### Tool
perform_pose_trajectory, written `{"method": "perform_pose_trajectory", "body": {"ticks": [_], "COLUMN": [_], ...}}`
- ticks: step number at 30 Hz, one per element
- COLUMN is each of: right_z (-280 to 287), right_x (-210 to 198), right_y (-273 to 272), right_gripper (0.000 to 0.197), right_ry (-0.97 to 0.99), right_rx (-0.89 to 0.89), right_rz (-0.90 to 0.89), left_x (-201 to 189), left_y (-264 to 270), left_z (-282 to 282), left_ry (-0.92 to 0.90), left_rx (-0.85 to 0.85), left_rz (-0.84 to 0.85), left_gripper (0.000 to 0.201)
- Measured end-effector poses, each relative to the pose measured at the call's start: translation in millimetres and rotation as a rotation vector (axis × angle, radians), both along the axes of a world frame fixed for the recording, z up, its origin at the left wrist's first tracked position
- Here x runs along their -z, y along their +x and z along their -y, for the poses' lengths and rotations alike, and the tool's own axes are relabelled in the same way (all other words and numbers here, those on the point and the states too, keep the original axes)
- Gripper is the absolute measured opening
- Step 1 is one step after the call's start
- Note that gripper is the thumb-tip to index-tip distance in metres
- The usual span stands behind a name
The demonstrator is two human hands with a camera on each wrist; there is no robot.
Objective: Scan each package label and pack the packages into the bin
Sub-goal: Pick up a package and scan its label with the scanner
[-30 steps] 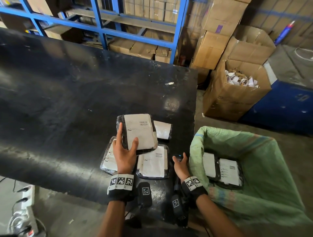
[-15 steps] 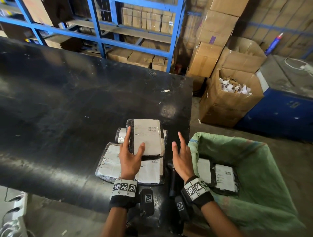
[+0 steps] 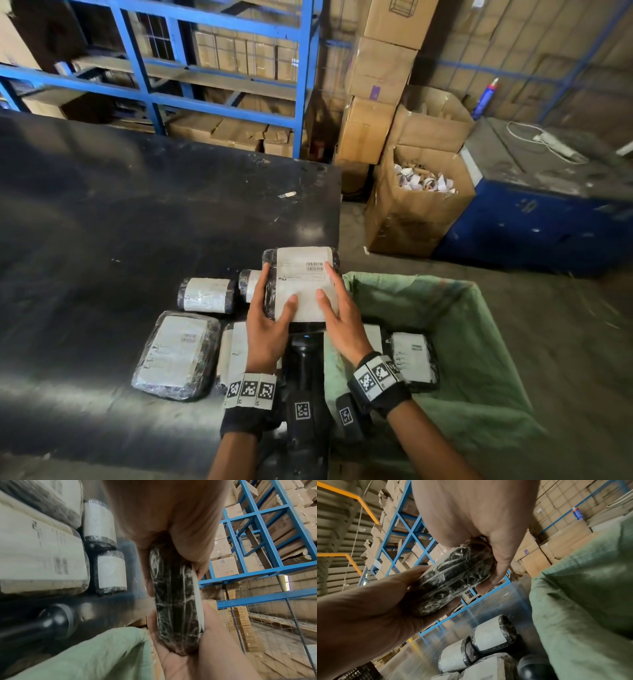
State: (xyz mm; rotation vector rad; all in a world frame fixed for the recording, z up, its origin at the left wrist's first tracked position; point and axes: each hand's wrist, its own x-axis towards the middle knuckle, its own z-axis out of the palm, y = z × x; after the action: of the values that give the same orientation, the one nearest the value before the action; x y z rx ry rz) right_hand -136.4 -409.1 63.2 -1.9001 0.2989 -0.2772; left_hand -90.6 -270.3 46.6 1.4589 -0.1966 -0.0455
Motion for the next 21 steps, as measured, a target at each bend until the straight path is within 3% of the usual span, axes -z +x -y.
{"method": "perform_pose_trajectory", "body": {"ticks": [6, 9, 14, 21], "right_z": [64.5, 109.8, 214.1, 295.4], "right_x": [-4.3, -8.6, 36.1, 110.3], "right_y": [-30.9, -51.7, -75.0, -68.3], "right_gripper": [0.054, 0.054, 0.054, 0.057], "right_ry": [0.01, 0.005, -0.171, -0.306], "right_rx": [0.056, 0.076, 0.072, -0.046], "right_rz": [0.017, -0.041, -0.37, -0.897], "left_x": [4.1, 7.3, 57.5, 114.0], "left_y": [-16.0, -29.0, -42.1, -66.2], "left_z": [63.7, 94.2, 125.6, 121.5], "left_ry": [0.048, 0.327, 0.855, 1.037], "left_rx": [0.139, 0.249, 0.18, 0.27], "left_rz": [0.011, 0.021, 0.292, 0.362], "left_gripper": [0.073, 0.068, 0.072, 0.064]}}
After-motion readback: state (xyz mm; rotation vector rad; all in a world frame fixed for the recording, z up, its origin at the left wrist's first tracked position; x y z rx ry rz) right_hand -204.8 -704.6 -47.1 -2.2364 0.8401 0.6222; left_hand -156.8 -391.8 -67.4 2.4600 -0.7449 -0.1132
